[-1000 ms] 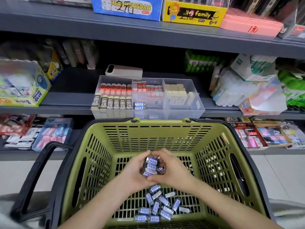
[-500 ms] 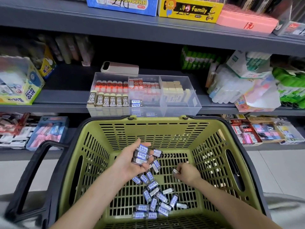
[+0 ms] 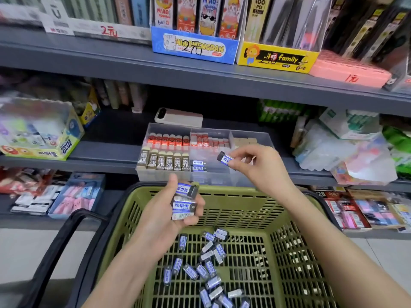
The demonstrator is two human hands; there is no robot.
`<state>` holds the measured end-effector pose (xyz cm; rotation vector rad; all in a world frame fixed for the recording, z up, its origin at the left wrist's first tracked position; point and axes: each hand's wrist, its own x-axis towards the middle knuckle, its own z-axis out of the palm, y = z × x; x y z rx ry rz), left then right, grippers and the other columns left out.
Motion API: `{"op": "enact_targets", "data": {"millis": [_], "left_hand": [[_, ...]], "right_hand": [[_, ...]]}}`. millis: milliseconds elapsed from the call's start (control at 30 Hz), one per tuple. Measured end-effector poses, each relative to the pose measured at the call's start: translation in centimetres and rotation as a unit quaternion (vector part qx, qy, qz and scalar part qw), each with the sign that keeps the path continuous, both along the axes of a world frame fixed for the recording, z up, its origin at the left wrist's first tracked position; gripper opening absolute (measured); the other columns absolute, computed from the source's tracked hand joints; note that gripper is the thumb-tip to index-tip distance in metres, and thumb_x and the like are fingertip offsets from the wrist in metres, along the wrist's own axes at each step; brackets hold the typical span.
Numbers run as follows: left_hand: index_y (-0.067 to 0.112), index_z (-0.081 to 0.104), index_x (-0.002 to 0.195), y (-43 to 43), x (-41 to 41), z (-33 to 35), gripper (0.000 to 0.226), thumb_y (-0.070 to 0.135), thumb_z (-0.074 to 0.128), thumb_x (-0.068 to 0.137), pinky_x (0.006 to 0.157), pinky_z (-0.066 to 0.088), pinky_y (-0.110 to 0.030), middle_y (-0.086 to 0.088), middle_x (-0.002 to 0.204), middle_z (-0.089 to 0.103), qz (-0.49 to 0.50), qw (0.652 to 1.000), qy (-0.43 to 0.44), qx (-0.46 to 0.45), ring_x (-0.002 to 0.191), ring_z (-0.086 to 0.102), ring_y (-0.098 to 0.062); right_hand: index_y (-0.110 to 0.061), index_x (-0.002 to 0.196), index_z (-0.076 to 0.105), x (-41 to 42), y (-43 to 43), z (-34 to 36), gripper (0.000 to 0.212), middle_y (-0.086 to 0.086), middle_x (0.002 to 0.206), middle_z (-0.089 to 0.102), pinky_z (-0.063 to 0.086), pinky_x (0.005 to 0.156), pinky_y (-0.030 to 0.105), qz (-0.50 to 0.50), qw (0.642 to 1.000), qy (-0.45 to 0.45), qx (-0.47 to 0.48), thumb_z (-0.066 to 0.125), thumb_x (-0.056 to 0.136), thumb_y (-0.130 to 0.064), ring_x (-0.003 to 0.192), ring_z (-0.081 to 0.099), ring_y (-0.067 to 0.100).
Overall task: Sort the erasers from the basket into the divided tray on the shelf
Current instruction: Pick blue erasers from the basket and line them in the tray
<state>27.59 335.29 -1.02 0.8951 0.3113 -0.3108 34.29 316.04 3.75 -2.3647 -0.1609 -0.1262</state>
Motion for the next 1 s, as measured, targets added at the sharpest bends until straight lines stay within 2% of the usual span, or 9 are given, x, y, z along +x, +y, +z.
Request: {"op": "enact_targets", "data": {"millis": [100,267,400,500,633,733,833,933,1000], "left_hand": [[0.011,0.061,0.079,0.4,1.7,1.3,0.038,0.049,0.055,0.079,0.039,0.037,-0.024,-0.012,0.061,0.059,0.051,0.996,-0.075,0.027,0.050,0.052,-0.019],[0.016,0.057,0.088,0.7,3.6,2.1,0.033,0.048,0.053,0.084,0.043,0.040,-0.021,-0.005,0.065,0.061,0.099,0.981,-0.153,0.067,0.054,0.053,-0.015],[0.012,0.052,0.088,1.6,3.6,0.9,0.035,0.047,0.049,0.087,0.046,0.041,-0.022,-0.007,0.066,0.060,0.091,0.977,-0.174,0.079,0.057,0.052,-0.017],[0.010,0.051,0.086,2.0,3.4,0.4,0.035,0.045,0.049,0.087,0.047,0.042,-0.023,-0.009,0.066,0.060,0.084,0.978,-0.176,0.068,0.056,0.053,-0.017],[0.009,0.047,0.086,1.9,3.4,0.2,0.035,0.044,0.047,0.087,0.047,0.042,-0.022,-0.012,0.064,0.059,0.066,0.981,-0.172,0.066,0.053,0.050,-0.018],[0.012,0.054,0.082,1.7,3.3,0.0,0.033,0.045,0.050,0.083,0.047,0.041,-0.021,-0.013,0.064,0.058,0.060,0.984,-0.157,0.061,0.053,0.050,-0.018],[0.019,0.061,0.077,1.5,3.3,0.0,0.030,0.048,0.054,0.078,0.048,0.040,-0.020,-0.010,0.064,0.058,0.063,0.984,-0.152,0.075,0.055,0.049,-0.017],[0.023,0.062,0.074,1.2,3.3,-0.1,0.030,0.052,0.058,0.073,0.047,0.040,-0.019,-0.006,0.064,0.062,0.076,0.980,-0.156,0.102,0.058,0.055,-0.016],[0.028,0.061,0.069,0.9,3.2,-0.1,0.027,0.055,0.059,0.070,0.048,0.042,-0.017,-0.005,0.066,0.065,0.084,0.975,-0.160,0.129,0.059,0.060,-0.015]], "right_hand": [[-0.025,0.093,0.073,3.7,1.4,0.4,0.014,-0.009,0.091,0.070,0.041,0.080,0.028,0.045,0.976,0.000,-0.215,0.070,0.081,-0.031,0.094,0.052,0.014],[-0.026,0.091,0.072,6.5,3.3,-0.3,0.014,-0.002,0.099,0.071,0.041,0.071,0.025,0.123,0.892,0.038,-0.433,0.066,0.079,-0.028,0.097,0.063,0.021],[-0.023,0.090,0.074,7.4,3.3,-1.2,0.015,-0.004,0.096,0.071,0.050,0.076,0.029,0.154,0.883,0.055,-0.439,0.066,0.079,-0.029,0.095,0.064,0.021],[-0.029,0.089,0.075,7.5,3.1,-2.0,0.014,-0.005,0.093,0.072,0.048,0.085,0.031,0.179,0.884,0.034,-0.430,0.064,0.082,-0.033,0.099,0.060,0.020],[-0.033,0.093,0.075,7.5,2.4,-2.8,0.020,-0.007,0.090,0.070,0.034,0.100,0.034,0.223,0.857,0.011,-0.465,0.056,0.088,-0.036,0.097,0.050,0.021],[-0.029,0.099,0.073,7.7,2.0,-2.9,0.027,-0.006,0.089,0.070,0.005,0.116,0.042,0.250,0.839,0.007,-0.482,0.046,0.092,-0.030,0.098,0.047,0.022],[-0.033,0.110,0.068,7.6,1.7,-2.4,0.031,-0.006,0.100,0.070,-0.004,0.109,0.032,0.247,0.856,0.023,-0.453,0.043,0.093,-0.024,0.112,0.045,0.023],[-0.037,0.113,0.065,6.7,1.8,-1.4,0.029,-0.007,0.105,0.067,0.013,0.097,0.030,0.218,0.882,0.038,-0.417,0.045,0.095,-0.025,0.119,0.043,0.021],[-0.037,0.109,0.066,5.3,2.1,-1.0,0.023,-0.009,0.102,0.067,0.020,0.093,0.029,0.171,0.923,-0.016,-0.346,0.050,0.094,-0.034,0.115,0.046,0.018]]}}
